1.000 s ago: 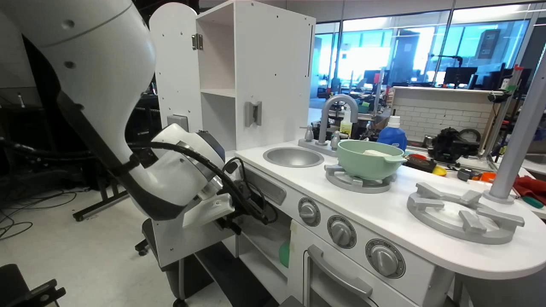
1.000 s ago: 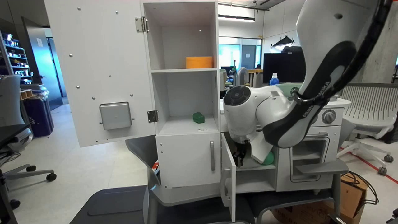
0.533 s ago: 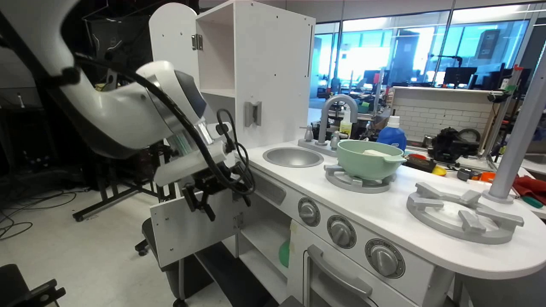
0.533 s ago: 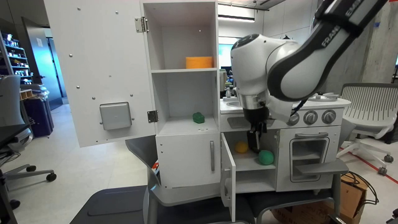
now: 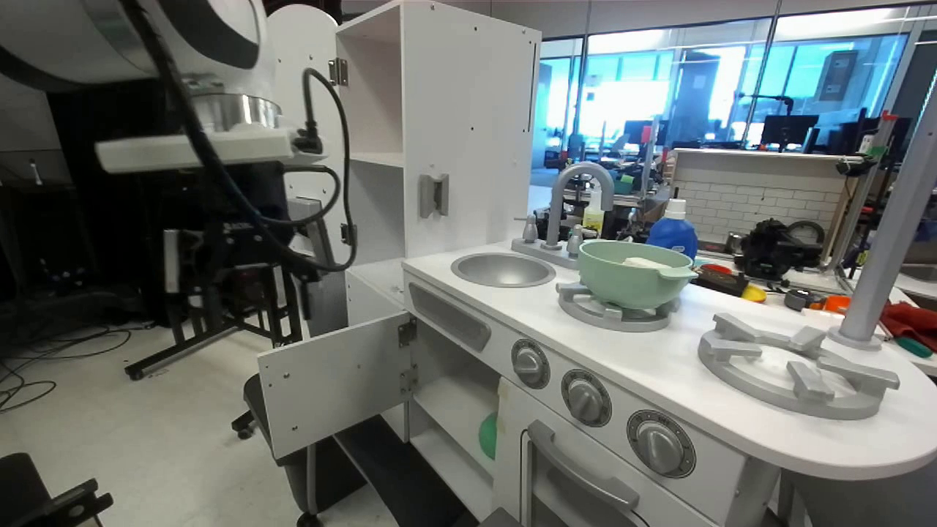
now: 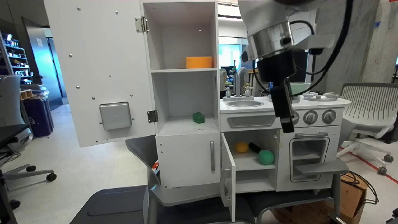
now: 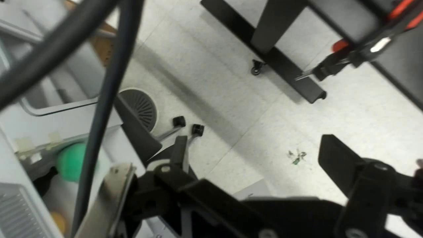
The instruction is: Open the bottom cabinet and put the green and yellow balls in the cabinet
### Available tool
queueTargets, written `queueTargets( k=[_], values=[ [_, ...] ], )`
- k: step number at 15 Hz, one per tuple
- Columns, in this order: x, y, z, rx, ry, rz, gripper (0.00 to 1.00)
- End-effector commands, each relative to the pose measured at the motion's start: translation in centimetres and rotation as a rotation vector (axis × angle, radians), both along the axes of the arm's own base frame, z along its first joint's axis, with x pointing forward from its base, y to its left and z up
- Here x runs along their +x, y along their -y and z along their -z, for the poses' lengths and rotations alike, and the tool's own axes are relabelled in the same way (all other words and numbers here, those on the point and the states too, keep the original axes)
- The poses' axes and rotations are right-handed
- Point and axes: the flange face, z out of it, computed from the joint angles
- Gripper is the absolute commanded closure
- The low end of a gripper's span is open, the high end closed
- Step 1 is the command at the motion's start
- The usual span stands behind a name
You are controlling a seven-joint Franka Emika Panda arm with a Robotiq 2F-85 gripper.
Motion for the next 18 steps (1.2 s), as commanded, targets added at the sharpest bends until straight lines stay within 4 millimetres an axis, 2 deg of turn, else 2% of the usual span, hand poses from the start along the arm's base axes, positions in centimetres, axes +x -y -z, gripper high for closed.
queueTargets(
  k=[1,5,6,7,8,11,13,16,18],
  values=[
    [-6.9,-1.5,-2.8,0.026,-0.094,0.084,0.0],
    [-12.6,-4.3,-5.0,0.078,-0.102,0.241,0.0],
    [-13.3,-5.5,-7.2,0.13,-0.064,0.275,0.0],
    [-14.2,-5.9,-8.4,0.143,-0.05,0.316,0.0],
    [-14.9,-5.5,-9.2,0.171,-0.018,0.36,0.0],
    [-17.4,-4.8,-14.1,0.18,0.057,0.456,0.0],
    [-19.5,-3.3,-17.2,0.159,0.075,0.49,0.0],
    [-23.9,-1.2,-21.4,0.109,0.028,0.5,0.0],
    [-26.0,0.6,-23.1,0.085,0.002,0.505,0.0]
  ],
)
